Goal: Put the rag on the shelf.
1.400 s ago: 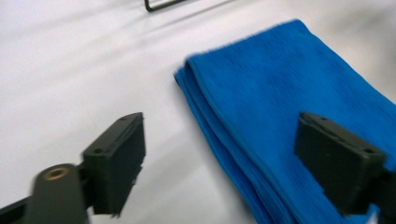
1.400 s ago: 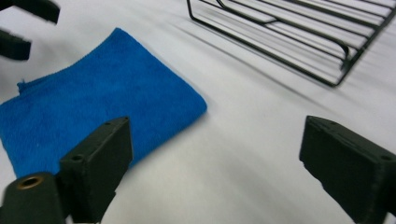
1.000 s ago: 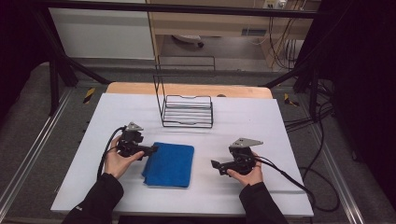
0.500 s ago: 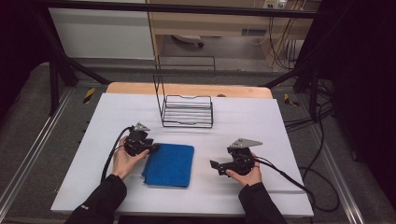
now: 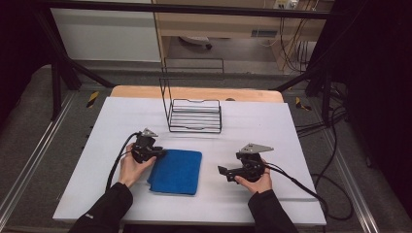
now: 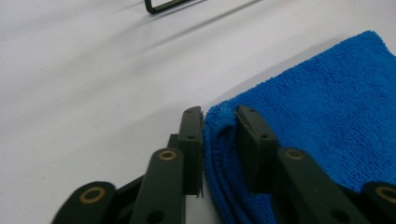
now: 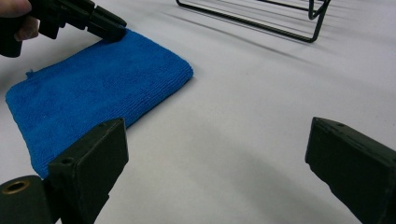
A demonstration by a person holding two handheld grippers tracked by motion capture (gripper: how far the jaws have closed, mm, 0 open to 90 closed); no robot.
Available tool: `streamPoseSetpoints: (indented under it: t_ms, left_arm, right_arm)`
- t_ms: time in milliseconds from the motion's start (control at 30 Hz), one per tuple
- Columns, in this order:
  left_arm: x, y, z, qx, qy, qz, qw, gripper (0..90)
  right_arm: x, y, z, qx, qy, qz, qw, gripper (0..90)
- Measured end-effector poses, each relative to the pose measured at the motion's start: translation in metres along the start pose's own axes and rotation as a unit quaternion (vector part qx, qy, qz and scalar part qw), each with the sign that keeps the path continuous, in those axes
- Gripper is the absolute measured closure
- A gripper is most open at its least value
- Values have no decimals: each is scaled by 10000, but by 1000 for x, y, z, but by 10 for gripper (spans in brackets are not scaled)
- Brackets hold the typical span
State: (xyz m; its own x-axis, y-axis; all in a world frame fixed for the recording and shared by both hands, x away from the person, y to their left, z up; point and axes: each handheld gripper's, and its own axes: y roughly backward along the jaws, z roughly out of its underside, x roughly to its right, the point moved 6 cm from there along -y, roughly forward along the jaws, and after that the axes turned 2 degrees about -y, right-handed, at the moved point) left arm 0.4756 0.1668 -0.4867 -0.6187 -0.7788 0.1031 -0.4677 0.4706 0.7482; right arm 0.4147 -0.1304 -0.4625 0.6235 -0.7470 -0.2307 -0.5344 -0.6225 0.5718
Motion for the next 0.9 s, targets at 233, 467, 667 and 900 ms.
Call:
streamPoseSetpoints:
  t_ms: [233, 467, 667, 900]
  left_arm:
    - [2, 0, 1, -3, -29, 12, 10000, 781]
    - [3, -1, 1, 13, -125, -8, 9999, 801]
    - [4, -1, 2, 82, -210, 0, 9997, 805]
    - [3, -1, 3, 162, -267, 12, 9995, 804]
  right_arm:
    - [0, 1, -5, 121, -69, -28, 9999, 62]
    - [-7, -6, -14, 125, 27, -23, 9999, 60]
    - [-19, -21, -25, 111, 198, 70, 9997, 107]
    - [-30, -47, -33, -26, 160, 126, 9998, 255]
